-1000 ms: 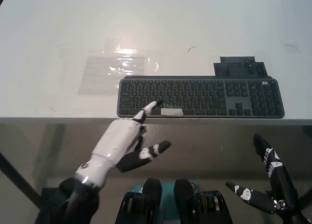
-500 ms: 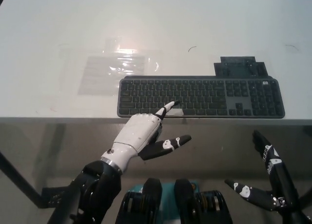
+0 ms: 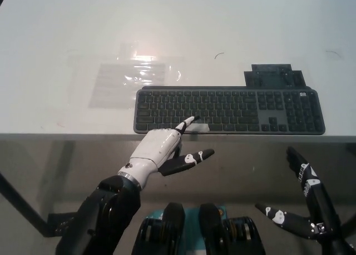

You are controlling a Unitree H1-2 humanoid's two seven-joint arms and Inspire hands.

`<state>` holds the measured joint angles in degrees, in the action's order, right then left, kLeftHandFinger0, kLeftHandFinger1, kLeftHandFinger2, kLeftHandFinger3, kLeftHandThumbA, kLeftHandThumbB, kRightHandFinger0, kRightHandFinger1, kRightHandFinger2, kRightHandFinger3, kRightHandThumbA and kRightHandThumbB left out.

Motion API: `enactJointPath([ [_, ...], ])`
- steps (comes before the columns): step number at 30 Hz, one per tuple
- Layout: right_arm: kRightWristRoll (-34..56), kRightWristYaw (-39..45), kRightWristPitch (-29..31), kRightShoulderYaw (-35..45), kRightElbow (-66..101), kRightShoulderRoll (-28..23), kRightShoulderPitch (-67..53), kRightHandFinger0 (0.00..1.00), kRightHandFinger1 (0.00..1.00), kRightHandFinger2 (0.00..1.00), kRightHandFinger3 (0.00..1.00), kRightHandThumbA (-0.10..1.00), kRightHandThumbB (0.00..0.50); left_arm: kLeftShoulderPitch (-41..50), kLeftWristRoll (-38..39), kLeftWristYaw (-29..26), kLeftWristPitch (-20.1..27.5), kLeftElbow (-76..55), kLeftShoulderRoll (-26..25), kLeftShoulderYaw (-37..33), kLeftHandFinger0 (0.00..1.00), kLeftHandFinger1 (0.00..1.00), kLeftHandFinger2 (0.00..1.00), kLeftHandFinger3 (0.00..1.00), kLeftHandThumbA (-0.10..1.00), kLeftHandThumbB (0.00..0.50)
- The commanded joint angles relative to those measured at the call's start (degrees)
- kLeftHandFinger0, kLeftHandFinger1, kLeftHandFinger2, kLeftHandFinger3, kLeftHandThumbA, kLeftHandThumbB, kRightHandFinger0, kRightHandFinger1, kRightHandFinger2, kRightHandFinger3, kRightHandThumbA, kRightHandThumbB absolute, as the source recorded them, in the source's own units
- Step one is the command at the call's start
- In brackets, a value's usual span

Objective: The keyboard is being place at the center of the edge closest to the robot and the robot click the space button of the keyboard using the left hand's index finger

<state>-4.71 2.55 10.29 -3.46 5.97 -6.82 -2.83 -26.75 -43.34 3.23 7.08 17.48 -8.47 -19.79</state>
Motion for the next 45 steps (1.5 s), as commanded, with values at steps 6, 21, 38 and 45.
enactJointPath([
  [6,-0.03,0.49,2.28,0.28,1.57,-0.64,0.80,1.00,1.00,1.00,1.00,1.00,0.299,-1.95,-0.57,-2.31,-0.65,1.80,-0.33,-0.55,0.00,0.00,0.11,1.00,1.00,0.349],
  [21,-1.20,0.22,1.62,0.23,2.38,-0.70,1.28,1.00,1.00,1.00,1.00,1.00,0.294,-2.18,-0.98,-3.28,0.13,9.02,0.15,-3.83,0.04,0.04,0.11,1.00,1.00,0.379],
  [38,-0.56,0.48,1.38,0.30,2.58,-0.47,1.70,1.00,1.00,1.00,1.00,1.00,0.296,0.22,3.11,-2.10,2.11,1.85,-1.21,-4.45,0.00,0.00,0.00,1.00,1.00,0.383],
  [45,0.35,0.68,2.21,0.50,1.57,-0.62,1.45,1.00,1.00,1.00,1.00,1.00,0.279,7.91,8.50,1.56,3.03,-34.33,-2.43,-2.81,0.00,0.00,0.00,1.00,1.00,0.338],
])
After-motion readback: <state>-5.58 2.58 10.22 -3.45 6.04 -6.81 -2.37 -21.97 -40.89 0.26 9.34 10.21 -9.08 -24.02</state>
